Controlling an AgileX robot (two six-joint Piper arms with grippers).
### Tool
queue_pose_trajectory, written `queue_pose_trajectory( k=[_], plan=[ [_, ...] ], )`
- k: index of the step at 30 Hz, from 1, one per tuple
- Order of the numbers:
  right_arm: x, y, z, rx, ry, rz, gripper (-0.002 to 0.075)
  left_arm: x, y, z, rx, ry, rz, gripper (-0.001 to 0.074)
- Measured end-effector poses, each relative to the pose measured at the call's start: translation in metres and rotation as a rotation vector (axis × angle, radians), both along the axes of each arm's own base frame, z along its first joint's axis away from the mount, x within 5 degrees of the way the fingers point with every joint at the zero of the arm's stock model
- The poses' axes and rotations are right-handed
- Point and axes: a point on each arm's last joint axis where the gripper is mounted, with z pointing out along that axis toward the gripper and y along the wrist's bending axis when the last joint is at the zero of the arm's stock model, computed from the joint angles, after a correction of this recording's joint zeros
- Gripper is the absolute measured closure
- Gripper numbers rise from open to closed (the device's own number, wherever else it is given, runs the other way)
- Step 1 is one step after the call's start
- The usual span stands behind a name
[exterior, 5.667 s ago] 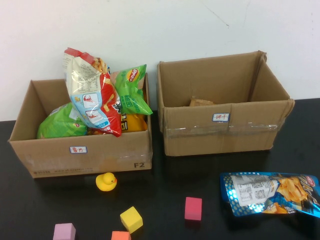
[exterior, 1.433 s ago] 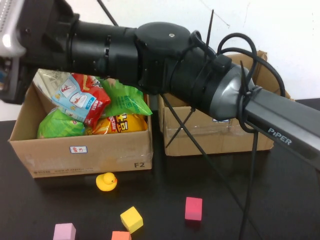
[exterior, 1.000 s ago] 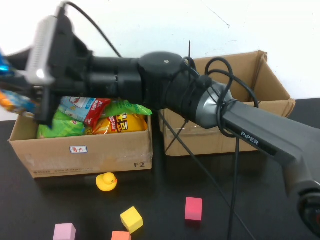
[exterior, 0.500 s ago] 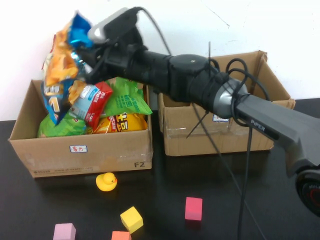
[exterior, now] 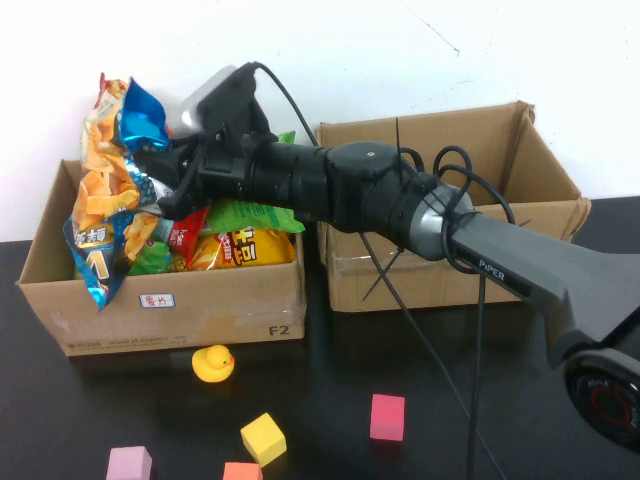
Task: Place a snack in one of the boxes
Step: Place the potato chip in the potato chip box
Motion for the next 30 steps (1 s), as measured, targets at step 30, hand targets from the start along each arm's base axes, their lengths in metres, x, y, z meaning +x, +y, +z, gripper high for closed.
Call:
queue_pose_trajectory(
  k=[30],
  plan=[
    [-0.006, 0.02, 0.015, -0.105, -0.288, -0.044, 0.0592, 0.0, 0.0, 0.0, 0.0, 0.0, 0.0, 0.0736]
  ],
)
